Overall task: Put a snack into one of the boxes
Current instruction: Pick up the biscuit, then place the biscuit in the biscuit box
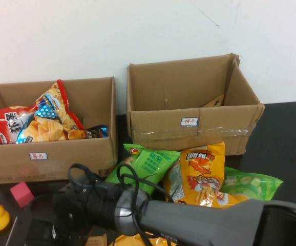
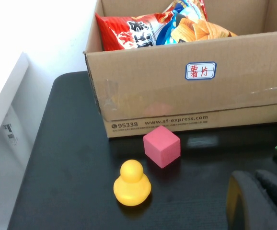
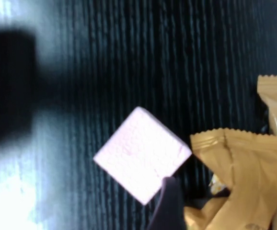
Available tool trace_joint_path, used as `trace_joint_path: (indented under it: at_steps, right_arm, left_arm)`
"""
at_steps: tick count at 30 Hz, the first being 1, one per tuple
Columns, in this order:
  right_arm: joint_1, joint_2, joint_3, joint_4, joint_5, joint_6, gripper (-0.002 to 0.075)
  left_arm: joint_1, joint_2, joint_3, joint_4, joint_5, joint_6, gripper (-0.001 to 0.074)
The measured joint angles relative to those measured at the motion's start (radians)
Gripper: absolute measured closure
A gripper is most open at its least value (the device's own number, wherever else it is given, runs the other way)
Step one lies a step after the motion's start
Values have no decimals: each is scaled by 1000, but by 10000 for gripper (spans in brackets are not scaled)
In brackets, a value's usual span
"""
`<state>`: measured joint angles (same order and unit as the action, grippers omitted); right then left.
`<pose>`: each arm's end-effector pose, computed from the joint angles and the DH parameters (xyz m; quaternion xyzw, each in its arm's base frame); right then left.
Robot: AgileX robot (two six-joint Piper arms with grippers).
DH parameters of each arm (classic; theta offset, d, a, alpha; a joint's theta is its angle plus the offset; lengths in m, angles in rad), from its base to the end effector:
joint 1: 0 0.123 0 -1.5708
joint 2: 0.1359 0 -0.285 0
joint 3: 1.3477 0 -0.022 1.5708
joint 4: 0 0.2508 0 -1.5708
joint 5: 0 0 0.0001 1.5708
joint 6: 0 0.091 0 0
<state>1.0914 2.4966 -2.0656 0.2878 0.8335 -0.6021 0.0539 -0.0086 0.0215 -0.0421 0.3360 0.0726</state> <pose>0.2266 0.4774 0.1166 -0.6782 0.6982 0.1662 0.1579 0.0536 0.0016 0.1761 -0.0041 0.7932 0.0209 0.6086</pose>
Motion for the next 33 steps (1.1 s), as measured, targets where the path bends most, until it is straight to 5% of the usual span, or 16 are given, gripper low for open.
trace_joint_path:
  at_steps: [7,18,33]
  right_arm:
    - [0,36,0,-8,-17,0,228]
    - [0,51,0,-58,-29,57,632]
    - [-125,-371,0,-342,40,211,639]
  left_arm:
    - [0,0,0,2,0,32,736]
    - [0,0,0,4,0,33,736]
    - [0,0,0,4,0,33,736]
